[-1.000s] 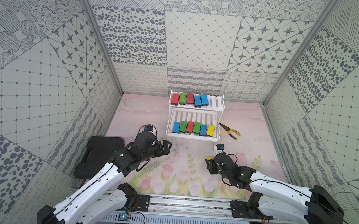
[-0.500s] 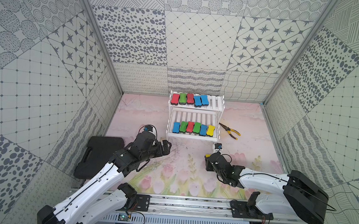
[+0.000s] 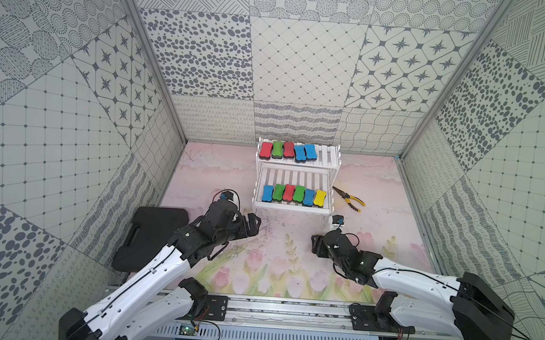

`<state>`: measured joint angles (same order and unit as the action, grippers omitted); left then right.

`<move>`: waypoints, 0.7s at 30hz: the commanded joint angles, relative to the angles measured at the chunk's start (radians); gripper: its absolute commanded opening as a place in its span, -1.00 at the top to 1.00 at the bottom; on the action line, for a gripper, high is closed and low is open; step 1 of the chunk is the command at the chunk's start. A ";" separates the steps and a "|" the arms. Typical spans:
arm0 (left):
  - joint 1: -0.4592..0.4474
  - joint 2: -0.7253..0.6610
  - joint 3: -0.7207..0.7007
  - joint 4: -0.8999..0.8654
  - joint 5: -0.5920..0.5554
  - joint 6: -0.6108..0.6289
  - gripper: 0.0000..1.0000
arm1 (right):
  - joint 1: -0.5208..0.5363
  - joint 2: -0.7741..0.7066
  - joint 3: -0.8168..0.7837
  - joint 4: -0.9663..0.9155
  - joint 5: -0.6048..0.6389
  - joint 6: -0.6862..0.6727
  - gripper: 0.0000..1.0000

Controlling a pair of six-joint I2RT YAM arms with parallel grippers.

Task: Remove the whiteboard erasers from the shelf
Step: Place the whiteboard eraser at the center of the board, then pick up the whiteboard eraser from the shelf.

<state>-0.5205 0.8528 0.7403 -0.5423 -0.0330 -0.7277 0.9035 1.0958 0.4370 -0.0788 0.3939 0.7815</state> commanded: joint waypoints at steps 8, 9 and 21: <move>0.005 0.008 -0.006 0.028 0.029 0.018 -0.99 | -0.022 -0.270 0.244 -0.301 -0.039 -0.115 -0.41; 0.005 0.007 -0.004 0.023 0.027 0.021 -0.99 | -0.024 -0.269 0.286 -0.320 -0.046 -0.135 -0.41; 0.005 0.014 0.007 0.016 0.034 0.036 -0.99 | -0.175 0.082 0.882 -0.450 -0.198 -0.356 -0.25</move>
<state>-0.5205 0.8635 0.7341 -0.5423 -0.0109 -0.7265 0.7647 1.0969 1.2129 -0.4965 0.2668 0.5072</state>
